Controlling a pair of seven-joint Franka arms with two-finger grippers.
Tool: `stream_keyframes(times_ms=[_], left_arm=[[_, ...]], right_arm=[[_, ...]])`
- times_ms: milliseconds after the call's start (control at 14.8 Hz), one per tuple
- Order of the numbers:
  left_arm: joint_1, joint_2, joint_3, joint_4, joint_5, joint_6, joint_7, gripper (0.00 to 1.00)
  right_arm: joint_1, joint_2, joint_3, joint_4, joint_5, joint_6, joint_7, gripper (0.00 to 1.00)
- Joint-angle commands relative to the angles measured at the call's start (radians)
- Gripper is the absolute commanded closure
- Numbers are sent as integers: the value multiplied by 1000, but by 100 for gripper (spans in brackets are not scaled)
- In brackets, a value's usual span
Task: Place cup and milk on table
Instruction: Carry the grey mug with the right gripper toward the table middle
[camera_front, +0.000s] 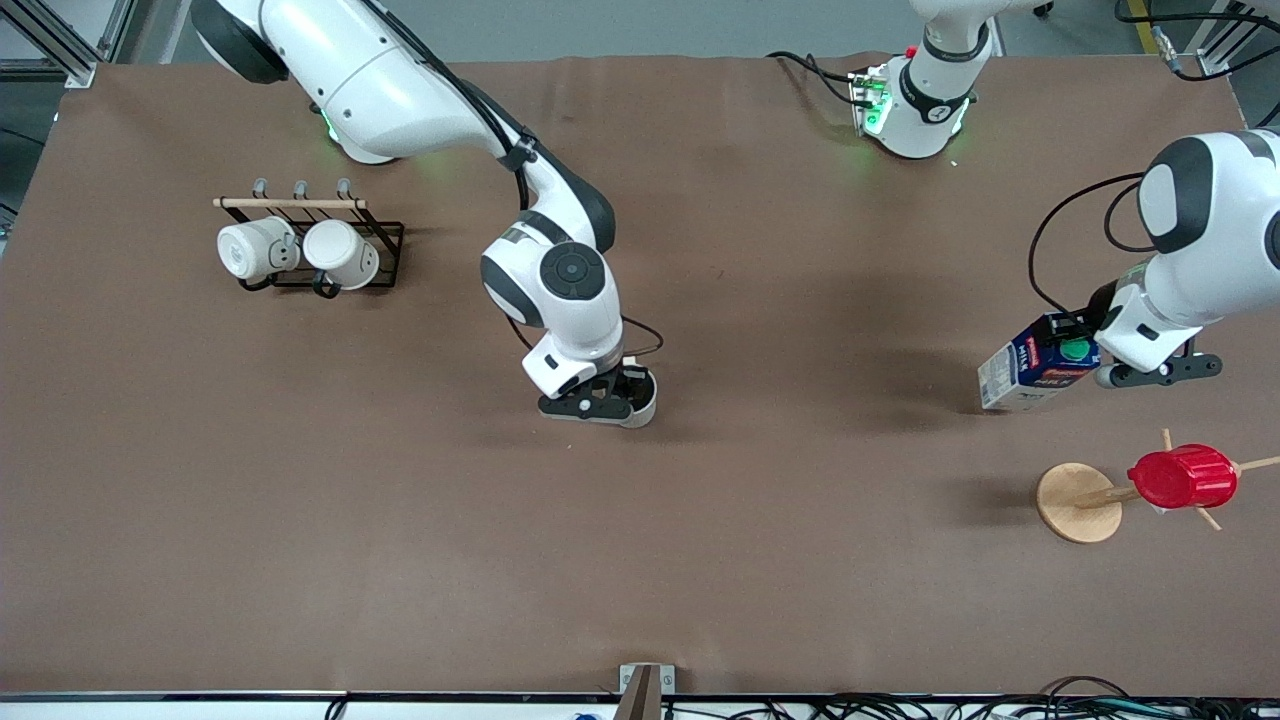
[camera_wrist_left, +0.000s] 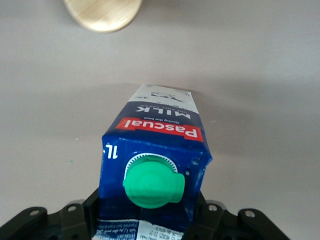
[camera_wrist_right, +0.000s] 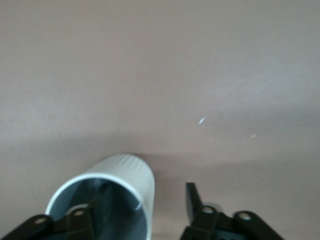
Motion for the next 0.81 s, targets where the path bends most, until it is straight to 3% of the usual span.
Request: stream_keyframes(times_ms=[0,271,475,610,746], left_arm=[[-8,-4,-102,49,13,-37,-54,35],[-26,88,-248,188,13,-37,-208,35],[-132,166,-271,262,19,-37,-377,35],[-214,221,-268,317,22,-37,-468,35],[-284,258,-267,345,22,-36,-534,35]], right_arm=[[-119,-135,39,-22,-15,-96,7,0],[-317,-322,42,-27,-12,-292,-126,0],[-431,-424,33,-25,26,-422,-309,0],[-461,-493,-24,-24,71,-494,-427,0],[-460,-572,-122,-24,170,-562,-574,0]])
